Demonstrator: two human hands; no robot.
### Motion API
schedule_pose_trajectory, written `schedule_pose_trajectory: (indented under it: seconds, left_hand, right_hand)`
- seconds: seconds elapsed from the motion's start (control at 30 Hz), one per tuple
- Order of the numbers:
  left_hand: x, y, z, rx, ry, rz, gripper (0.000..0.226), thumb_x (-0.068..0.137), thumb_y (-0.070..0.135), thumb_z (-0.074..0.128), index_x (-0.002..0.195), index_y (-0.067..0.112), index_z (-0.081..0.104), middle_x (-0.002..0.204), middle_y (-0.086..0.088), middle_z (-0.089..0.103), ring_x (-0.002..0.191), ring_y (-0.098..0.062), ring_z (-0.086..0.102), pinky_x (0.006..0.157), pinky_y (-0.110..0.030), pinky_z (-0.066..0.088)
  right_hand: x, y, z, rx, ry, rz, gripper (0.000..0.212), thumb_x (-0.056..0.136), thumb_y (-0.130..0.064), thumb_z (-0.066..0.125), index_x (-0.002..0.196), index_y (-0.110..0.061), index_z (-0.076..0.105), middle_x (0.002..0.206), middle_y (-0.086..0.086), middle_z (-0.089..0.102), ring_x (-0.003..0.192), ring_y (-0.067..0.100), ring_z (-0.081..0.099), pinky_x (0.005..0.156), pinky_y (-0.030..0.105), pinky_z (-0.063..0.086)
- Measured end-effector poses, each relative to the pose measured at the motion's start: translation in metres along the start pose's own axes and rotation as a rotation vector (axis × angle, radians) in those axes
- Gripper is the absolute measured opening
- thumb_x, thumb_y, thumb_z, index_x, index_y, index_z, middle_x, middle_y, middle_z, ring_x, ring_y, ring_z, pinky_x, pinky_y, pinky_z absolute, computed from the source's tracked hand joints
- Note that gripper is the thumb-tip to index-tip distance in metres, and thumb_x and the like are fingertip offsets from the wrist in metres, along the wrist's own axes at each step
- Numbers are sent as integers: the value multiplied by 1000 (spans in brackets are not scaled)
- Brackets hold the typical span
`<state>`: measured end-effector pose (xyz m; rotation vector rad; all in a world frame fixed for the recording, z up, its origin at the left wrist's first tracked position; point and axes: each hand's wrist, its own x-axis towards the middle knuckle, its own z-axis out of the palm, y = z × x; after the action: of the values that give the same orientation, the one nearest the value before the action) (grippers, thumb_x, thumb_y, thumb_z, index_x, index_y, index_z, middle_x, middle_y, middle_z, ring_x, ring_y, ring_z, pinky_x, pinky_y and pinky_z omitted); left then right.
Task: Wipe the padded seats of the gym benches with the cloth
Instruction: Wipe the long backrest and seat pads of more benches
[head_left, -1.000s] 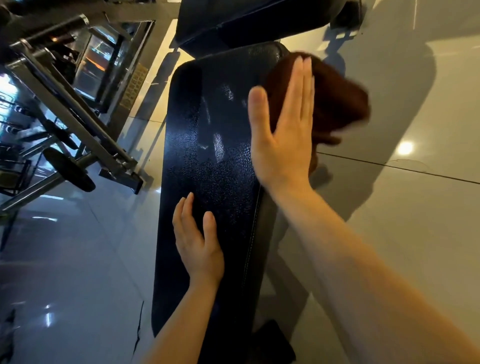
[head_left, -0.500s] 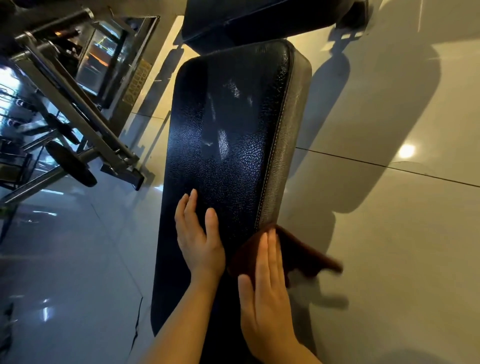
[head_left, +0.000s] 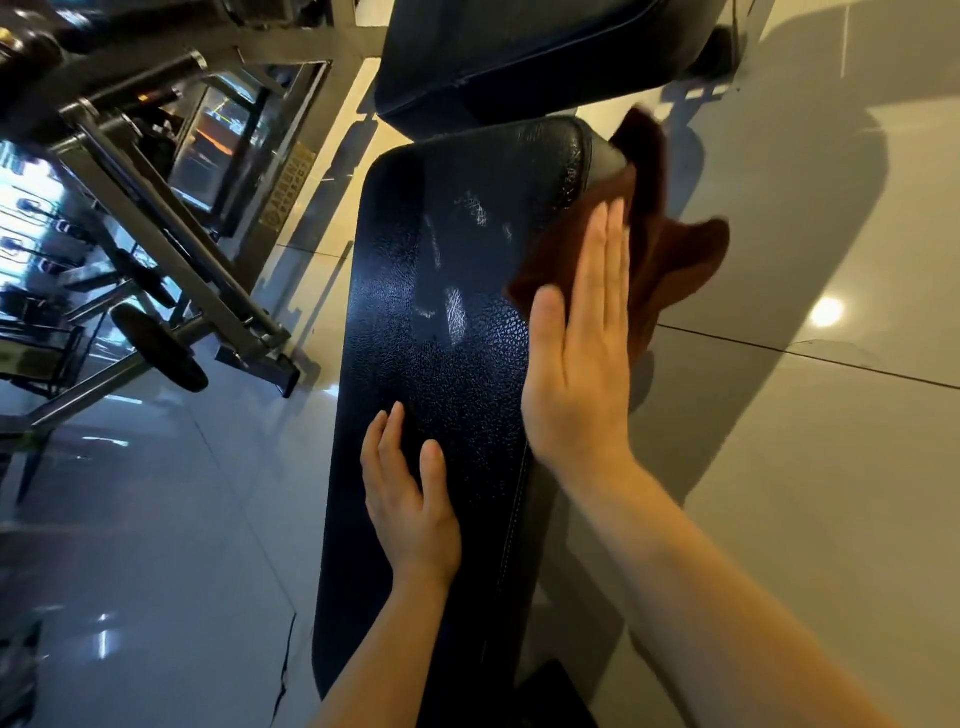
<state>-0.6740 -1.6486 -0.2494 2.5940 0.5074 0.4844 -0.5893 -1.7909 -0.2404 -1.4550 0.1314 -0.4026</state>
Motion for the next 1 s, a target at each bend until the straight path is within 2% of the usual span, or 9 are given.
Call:
schedule_pose_trajectory:
  seconds: [0.1,0.2,0.33,0.43,0.53,0.67,0.77,0.87,1.0]
  left_hand:
    - [0,1,-1,4,-5,-1,56,88,61,26,140,40,29,155,4,30,142,-11,27,116,-53,25]
    - [-1,1,-2,11,-4,5,53,88,61,26,139,43,29,155,3,30,143,-12,27,116,-53,25]
    - [-1,0,0,29,1,-11,49,89,63,25,136,49,26,155,5,29,142,-11,26,115,-53,25]
    - [0,-2,-1,29,-3,-3,53,89,62,26,139,44,29,155,3,30,143,-13,28,115,-54,26]
    - [0,2,-2,-11,-3,-33,56,87,62,29,139,41,30,155,3,30,143,-12,27,117,-52,24]
    - [0,7,-2,-22,-1,-18,58,87,61,29,139,37,32,154,2,32,142,-10,28,117,-44,23]
    - [0,5,-2,-24,-5,-22,59,88,61,29,141,36,33,154,2,32,142,-12,28,117,-48,24]
    - [0,5,-4,-14,-6,-34,58,87,63,28,140,38,32,154,2,32,142,-14,29,115,-52,26]
    - [-1,14,-5,4,-26,-65,64,86,61,28,143,32,34,154,-1,32,142,-17,30,115,-51,28]
  right_hand:
    - [-65,7,-5,-21,-101,-8,58,104,-29,27,154,-12,2,164,-6,2,151,15,1,122,26,3]
    - [-122,8,-9,-78,-180,39,56,106,-43,16,155,-30,-6,164,-16,-4,151,12,1,120,25,5]
    - [-125,-11,-1,-68,-121,159,54,104,-50,9,152,-41,-13,161,-23,-6,150,7,0,119,30,7]
    - [-77,-22,6,20,-12,183,56,104,-41,18,153,-29,-4,162,-15,0,150,8,2,121,31,7]
    - [-5,-28,6,66,49,195,58,102,-37,20,153,-15,6,160,-8,6,150,9,1,122,26,0]
    - [38,-21,3,63,64,148,57,103,-31,25,154,-8,14,163,5,12,151,16,3,123,28,2]
    - [15,-13,4,17,59,89,55,104,-30,25,154,-11,13,163,2,12,151,14,5,124,36,9]
    - [-37,-8,4,3,12,57,54,104,-32,26,153,-18,7,162,-9,7,151,11,4,123,44,14]
    - [-113,2,-4,-47,-120,33,53,106,-42,15,155,-34,-1,164,-16,0,151,12,5,118,41,15]
